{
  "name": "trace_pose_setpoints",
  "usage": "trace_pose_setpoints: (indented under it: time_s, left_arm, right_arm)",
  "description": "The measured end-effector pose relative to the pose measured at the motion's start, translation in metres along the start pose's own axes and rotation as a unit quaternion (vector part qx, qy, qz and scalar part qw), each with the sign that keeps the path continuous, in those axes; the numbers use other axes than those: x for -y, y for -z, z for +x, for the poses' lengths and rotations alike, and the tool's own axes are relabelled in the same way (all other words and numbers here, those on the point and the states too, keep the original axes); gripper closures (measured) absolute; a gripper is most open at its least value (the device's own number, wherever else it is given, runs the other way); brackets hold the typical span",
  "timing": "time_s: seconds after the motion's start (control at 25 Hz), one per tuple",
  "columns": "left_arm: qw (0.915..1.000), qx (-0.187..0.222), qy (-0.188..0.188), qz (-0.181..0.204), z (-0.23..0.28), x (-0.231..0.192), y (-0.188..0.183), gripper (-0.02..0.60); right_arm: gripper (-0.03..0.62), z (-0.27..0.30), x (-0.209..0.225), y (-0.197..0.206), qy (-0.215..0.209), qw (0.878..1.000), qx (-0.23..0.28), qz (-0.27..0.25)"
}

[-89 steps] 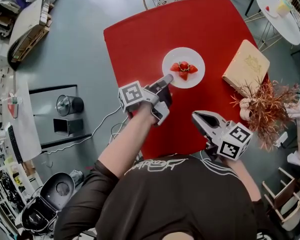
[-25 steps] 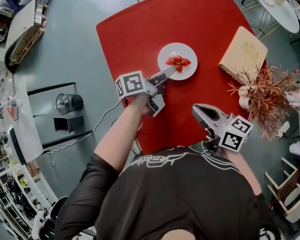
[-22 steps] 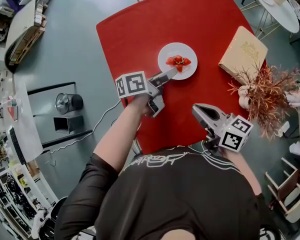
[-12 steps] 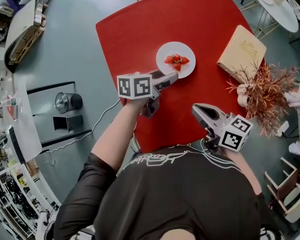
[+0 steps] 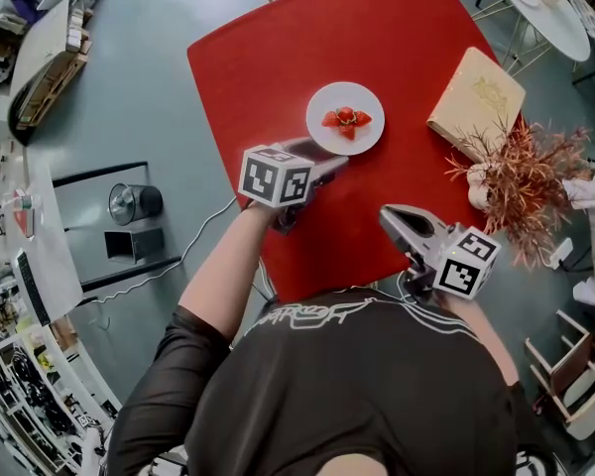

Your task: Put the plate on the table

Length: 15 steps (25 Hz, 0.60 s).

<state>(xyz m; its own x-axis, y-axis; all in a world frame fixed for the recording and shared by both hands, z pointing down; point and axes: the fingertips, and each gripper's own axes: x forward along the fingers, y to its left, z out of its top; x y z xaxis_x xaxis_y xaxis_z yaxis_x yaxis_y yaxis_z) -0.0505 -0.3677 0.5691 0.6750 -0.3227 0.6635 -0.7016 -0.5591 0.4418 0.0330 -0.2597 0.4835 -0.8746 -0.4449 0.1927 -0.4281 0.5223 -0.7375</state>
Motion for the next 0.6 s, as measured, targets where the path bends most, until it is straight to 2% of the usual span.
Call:
trace_pose_setpoints:
  time_s: [0.12, 0.24, 0.6]
  left_arm:
    - [0.999, -0.014, -0.02, 0.038, 0.001, -0.001, 0.004, 0.252]
    - [0.9979, -0.021, -0.029, 0.054, 0.001, -0.001, 0.007, 0.252]
    - [0.9979, -0.005, -0.043, 0.048, -0.012, -0.004, 0.005, 0.252]
  right_arm:
    - [0.586, -0.003, 0.002, 0.0, 0.005, 1.0, 0.0, -0.001]
    - [0.586, -0.006, 0.002, -0.001, 0.009, 1.0, 0.001, -0.002]
    - [0.586, -0.011, -0.005, -0.001, 0.009, 1.0, 0.0, -0.011]
